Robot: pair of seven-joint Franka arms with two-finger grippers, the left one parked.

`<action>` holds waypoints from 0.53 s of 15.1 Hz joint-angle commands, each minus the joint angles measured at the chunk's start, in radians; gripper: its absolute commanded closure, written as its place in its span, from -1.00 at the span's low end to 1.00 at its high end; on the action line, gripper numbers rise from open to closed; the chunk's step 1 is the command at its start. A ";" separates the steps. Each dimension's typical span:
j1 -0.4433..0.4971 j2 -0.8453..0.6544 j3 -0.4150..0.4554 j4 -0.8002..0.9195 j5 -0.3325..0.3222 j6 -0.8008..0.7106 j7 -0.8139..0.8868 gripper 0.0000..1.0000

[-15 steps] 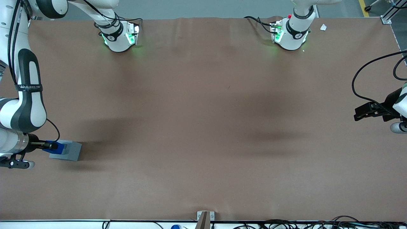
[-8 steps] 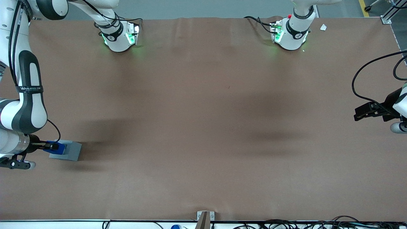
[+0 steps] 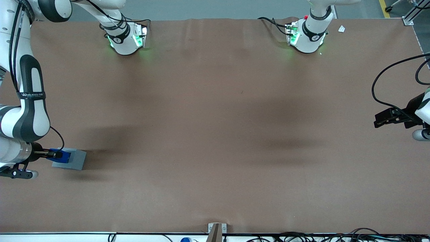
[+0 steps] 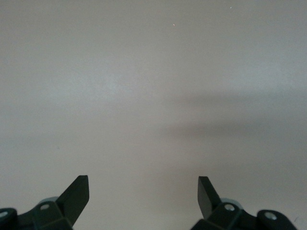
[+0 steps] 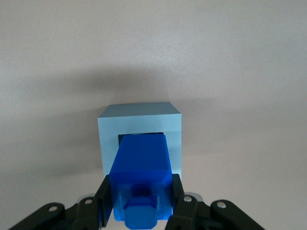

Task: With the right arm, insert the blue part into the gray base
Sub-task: 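Lower the blue block into the gray base recess and press down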

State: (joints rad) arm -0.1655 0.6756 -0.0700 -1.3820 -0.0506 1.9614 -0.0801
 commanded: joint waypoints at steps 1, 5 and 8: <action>-0.022 0.019 0.022 0.029 0.017 -0.006 -0.015 0.99; -0.022 0.019 0.022 0.029 0.040 -0.009 -0.015 0.99; -0.022 0.019 0.022 0.029 0.041 -0.010 -0.024 0.99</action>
State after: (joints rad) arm -0.1662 0.6809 -0.0677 -1.3805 -0.0249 1.9611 -0.0816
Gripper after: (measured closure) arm 0.498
